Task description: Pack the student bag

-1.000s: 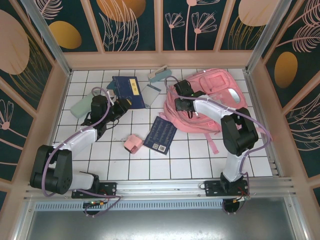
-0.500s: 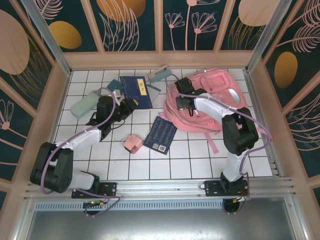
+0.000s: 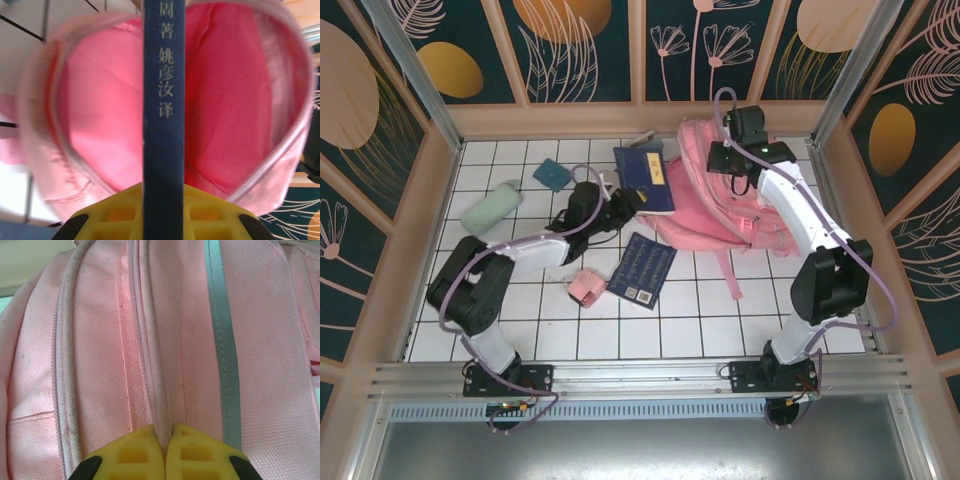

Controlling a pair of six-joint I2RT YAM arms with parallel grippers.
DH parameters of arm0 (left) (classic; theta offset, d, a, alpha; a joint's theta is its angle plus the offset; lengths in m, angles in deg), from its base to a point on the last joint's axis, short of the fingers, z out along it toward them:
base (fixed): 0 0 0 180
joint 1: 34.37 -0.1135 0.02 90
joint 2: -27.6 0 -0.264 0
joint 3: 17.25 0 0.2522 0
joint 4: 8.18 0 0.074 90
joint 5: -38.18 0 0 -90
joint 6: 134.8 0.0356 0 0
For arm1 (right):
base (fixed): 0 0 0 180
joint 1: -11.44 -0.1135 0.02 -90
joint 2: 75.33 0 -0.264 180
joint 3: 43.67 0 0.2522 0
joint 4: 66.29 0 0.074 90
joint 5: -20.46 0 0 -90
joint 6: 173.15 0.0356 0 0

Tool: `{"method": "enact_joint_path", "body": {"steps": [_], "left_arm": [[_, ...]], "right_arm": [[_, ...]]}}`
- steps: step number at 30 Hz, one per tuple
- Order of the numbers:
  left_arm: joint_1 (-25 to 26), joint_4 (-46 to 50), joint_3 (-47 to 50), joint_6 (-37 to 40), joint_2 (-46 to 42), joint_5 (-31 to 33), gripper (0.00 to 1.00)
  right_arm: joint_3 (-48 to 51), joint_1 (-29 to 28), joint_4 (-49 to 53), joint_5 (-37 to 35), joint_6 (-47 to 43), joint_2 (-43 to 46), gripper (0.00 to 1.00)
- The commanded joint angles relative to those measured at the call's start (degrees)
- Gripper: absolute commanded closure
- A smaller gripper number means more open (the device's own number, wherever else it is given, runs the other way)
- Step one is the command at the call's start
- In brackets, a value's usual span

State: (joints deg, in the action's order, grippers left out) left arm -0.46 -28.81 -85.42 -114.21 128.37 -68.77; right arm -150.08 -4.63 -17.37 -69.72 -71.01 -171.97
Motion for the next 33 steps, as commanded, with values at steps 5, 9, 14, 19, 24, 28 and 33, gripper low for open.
{"method": "enact_joint_path", "body": {"steps": [5,9,14,19,24,28,33], "left_arm": [[6.47,-7.01,-12.47,-4.78,11.11,2.45,1.00],[9.33,-9.98,-19.75,-9.10,18.32,1.79,1.00],[12.14,-5.45,-29.89,-11.64,25.89,3.06,1.00],[14.84,-0.25,-39.05,-11.52,32.67,3.79,1.00],[16.85,6.84,-47.73,-9.56,37.74,5.02,1.00],[18.08,13.81,-53.61,-8.34,41.34,5.15,1.00],[18.08,19.77,-57.84,-4.79,42.05,4.27,0.59]], "right_arm": [[-3.32,3.34,-4.28,13.01,5.80,5.34,1.00],[-3.03,4.02,-5.46,14.87,7.32,6.20,1.00],[-2.98,4.80,-6.48,16.63,8.48,6.72,1.00],[-1.90,5.57,-8.31,19.08,10.14,7.27,1.00],[-1.14,5.88,-9.36,19.71,10.64,7.17,1.00],[-0.80,6.43,-9.49,19.96,10.62,7.10,1.00],[0.07,7.24,-9.58,19.96,10.40,7.36,1.00]]}}
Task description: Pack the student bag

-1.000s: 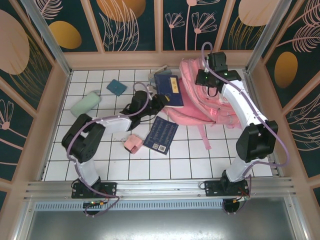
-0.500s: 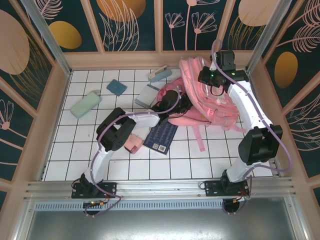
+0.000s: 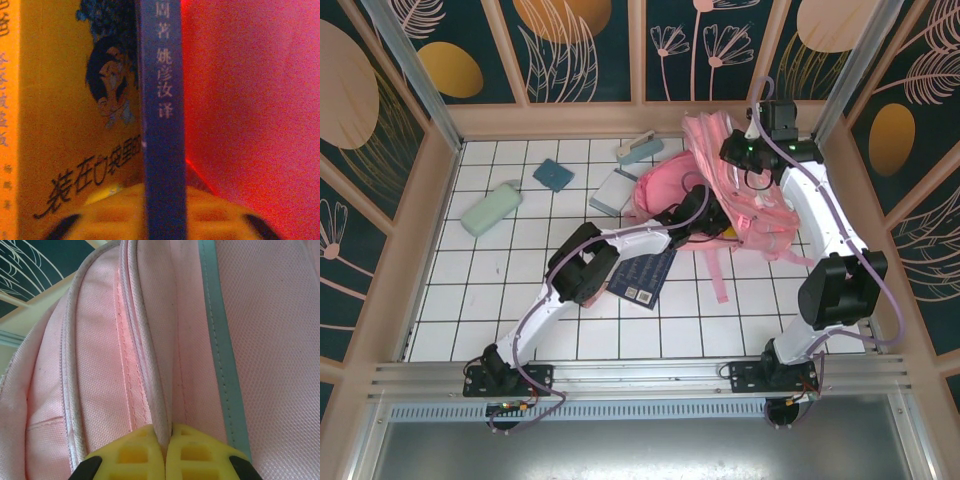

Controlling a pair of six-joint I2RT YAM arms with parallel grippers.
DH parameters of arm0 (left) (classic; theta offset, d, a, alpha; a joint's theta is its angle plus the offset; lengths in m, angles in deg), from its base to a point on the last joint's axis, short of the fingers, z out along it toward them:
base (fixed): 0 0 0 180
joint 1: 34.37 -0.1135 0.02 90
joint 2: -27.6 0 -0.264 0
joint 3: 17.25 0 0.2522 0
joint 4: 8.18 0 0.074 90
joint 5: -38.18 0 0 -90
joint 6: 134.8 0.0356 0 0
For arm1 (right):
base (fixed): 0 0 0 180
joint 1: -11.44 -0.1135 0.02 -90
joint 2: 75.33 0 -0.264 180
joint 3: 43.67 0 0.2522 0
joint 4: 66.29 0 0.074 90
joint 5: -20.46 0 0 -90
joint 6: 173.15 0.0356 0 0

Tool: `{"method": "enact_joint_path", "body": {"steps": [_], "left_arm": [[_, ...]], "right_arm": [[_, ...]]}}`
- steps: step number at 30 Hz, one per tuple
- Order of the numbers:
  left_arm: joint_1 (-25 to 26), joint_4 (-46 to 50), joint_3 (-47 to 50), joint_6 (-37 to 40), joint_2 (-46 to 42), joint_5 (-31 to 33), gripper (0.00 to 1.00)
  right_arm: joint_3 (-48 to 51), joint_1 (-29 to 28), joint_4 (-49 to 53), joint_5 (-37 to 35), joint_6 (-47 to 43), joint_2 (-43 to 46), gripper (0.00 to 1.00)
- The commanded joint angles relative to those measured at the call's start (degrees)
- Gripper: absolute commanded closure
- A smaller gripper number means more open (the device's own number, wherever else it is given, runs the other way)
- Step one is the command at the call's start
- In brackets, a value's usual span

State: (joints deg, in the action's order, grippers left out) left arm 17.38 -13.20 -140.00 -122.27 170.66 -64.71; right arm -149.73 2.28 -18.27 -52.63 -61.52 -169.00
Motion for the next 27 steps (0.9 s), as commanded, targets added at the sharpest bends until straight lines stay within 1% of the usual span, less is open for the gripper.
{"method": "enact_joint_path", "body": {"steps": [1,3,6,10,13,14,17,20,22,27], "left_arm": [[0.28,5.39,-3.49,4.68,-1.07,0.60,0.52],[0.22,7.43,-3.43,7.05,-3.17,2.21,0.41],[0.27,10.57,-3.40,10.35,-6.34,4.51,0.28],[0.28,15.51,-4.25,13.80,-9.39,6.72,0.18],[0.25,20.13,-4.83,15.66,-10.97,8.46,0.14],[0.28,21.53,-4.68,15.98,-11.62,9.02,0.06],[0.11,24.85,-2.63,17.66,-14.03,11.28,0.04],[-0.49,25.21,1.94,19.27,-18.04,13.41,0.03],[-1.32,25.21,6.16,19.86,-21.43,15.05,0.03],[-4.60,23.21,19.25,21.99,-30.82,16.30,0.03]], "right_arm": [[0.03,0.47,-8.68,2.87,0.87,4.37,1.00],[0.39,0.88,-8.76,2.81,0.79,4.42,1.00],[1.01,1.22,-8.86,2.67,0.61,4.40,1.00],[1.67,1.81,-8.86,2.52,0.26,4.06,1.00],[2.18,2.04,-8.90,2.60,0.16,3.97,1.00],[2.29,2.12,-8.95,2.61,0.10,3.93,1.00],[2.53,2.08,-8.99,2.69,-0.09,3.90,1.00],[3.27,2.13,-9.12,2.87,-0.03,3.60,1.00],[4.27,2.11,-9.42,3.04,0.08,3.64,1.00],[8.15,1.85,-11.11,2.98,0.26,4.22,1.00]]}}
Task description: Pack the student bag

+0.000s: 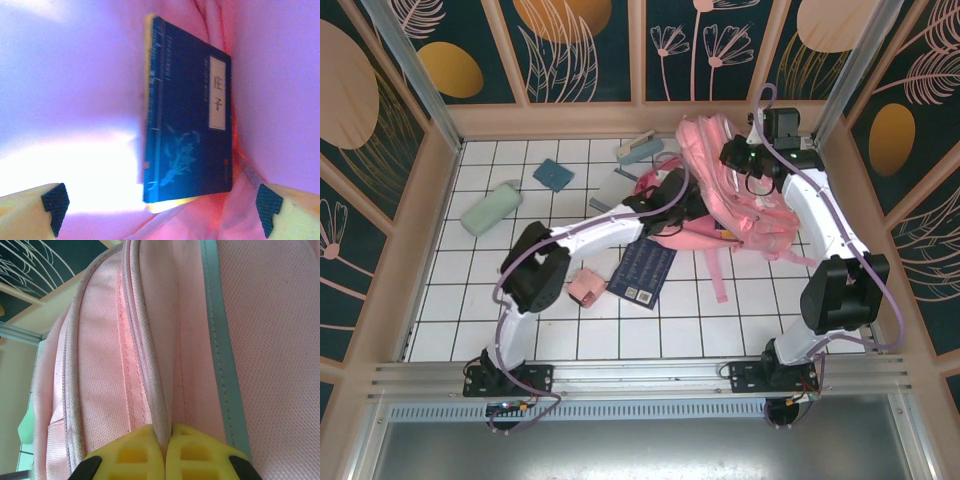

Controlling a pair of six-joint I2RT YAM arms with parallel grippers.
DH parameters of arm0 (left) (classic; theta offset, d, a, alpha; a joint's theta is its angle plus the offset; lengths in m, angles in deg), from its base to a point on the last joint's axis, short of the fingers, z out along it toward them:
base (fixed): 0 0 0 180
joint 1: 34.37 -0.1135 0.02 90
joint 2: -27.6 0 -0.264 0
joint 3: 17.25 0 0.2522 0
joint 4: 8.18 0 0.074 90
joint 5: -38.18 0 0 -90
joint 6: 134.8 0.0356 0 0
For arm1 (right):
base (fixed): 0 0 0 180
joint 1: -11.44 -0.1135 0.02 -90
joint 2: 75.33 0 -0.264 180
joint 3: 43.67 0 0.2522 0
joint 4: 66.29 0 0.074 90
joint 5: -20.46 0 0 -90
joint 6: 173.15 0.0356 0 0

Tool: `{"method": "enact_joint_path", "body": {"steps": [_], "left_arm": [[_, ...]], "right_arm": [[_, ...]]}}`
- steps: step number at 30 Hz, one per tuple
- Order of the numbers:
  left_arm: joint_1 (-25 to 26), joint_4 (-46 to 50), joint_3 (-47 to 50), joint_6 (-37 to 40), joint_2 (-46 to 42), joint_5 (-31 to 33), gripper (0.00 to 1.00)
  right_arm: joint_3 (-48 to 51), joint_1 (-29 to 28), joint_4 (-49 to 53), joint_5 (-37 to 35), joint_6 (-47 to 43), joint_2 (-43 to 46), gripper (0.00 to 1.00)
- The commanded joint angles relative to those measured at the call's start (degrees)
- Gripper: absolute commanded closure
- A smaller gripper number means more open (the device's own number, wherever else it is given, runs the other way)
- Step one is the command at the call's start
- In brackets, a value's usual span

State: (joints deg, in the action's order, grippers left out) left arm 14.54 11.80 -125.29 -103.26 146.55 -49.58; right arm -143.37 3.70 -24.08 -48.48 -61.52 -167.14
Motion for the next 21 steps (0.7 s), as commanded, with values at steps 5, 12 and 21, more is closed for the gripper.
{"method": "enact_joint_path", "body": {"steps": [5,12,21], "left_arm": [[-4.92,-1.37,15.79,6.32,-15.88,2.00,0.06],[-7.18,-0.07,28.00,9.82,-25.81,4.69,0.15],[-10.66,2.88,33.53,17.23,-26.18,-3.34,0.26]], "right_arm": [[4.79,-0.41,-6.38,-2.48,-0.40,2.34,1.00],[7.41,-3.46,-6.40,-6.71,-1.13,1.97,0.67],[18.17,-12.98,-8.08,-17.66,7.01,9.56,0.50]]}}
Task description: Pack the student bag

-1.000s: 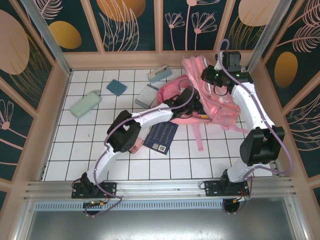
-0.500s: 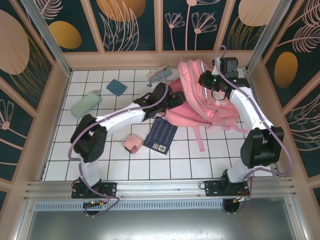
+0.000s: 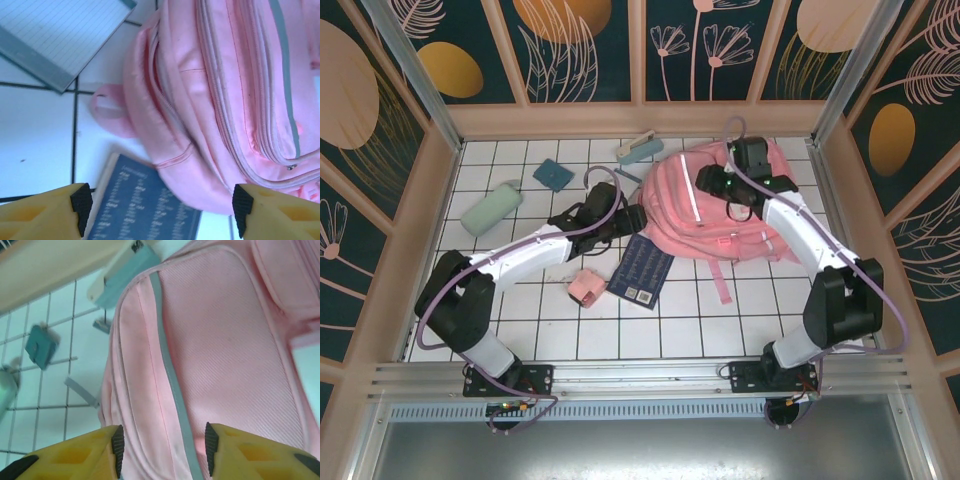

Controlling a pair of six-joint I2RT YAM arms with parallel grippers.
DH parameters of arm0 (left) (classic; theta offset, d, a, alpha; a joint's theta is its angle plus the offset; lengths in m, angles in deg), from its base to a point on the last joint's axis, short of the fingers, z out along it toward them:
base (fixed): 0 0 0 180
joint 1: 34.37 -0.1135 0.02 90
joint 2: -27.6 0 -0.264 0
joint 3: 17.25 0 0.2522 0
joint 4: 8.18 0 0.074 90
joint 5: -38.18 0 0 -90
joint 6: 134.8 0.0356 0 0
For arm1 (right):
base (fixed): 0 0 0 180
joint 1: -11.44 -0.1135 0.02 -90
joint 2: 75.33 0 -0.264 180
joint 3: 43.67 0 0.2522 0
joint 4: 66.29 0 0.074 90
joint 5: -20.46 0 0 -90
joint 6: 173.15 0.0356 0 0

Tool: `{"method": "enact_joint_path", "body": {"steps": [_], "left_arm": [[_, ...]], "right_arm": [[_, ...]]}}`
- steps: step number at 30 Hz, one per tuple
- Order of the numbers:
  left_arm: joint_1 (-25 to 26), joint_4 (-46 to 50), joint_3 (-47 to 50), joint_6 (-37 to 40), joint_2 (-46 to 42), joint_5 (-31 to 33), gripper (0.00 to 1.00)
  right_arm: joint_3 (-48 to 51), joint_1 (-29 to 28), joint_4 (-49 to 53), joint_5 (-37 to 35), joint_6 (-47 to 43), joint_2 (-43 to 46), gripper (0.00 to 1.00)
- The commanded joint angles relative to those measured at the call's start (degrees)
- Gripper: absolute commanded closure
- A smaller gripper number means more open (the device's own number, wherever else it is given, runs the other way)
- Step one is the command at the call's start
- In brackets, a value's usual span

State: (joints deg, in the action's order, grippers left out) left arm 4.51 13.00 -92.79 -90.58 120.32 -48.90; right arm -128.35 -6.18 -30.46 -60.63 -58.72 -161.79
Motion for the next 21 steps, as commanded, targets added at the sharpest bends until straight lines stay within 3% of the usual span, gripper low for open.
{"method": "enact_joint_path", "body": {"steps": [1,7,12,21], "left_arm": [[-0.64,2.15,1.05,5.60,0.53,-4.79,0.28],[-0.90,4.71,2.20,10.57,2.94,-6.58,0.38],[-1.21,6.02,3.26,13.21,5.17,-8.87,0.43],[-1.26,8.44,7.01,14.49,8.26,-8.02,0.53]], "right_arm": [[4.87,-4.40,-2.12,-6.21,5.58,5.36,0.50],[16.91,-14.91,-6.55,-10.56,16.63,12.56,0.45],[27.08,-21.89,-11.61,-10.10,27.15,15.07,0.47],[40.86,-27.94,-25.42,-8.15,38.66,14.29,0.49]]}}
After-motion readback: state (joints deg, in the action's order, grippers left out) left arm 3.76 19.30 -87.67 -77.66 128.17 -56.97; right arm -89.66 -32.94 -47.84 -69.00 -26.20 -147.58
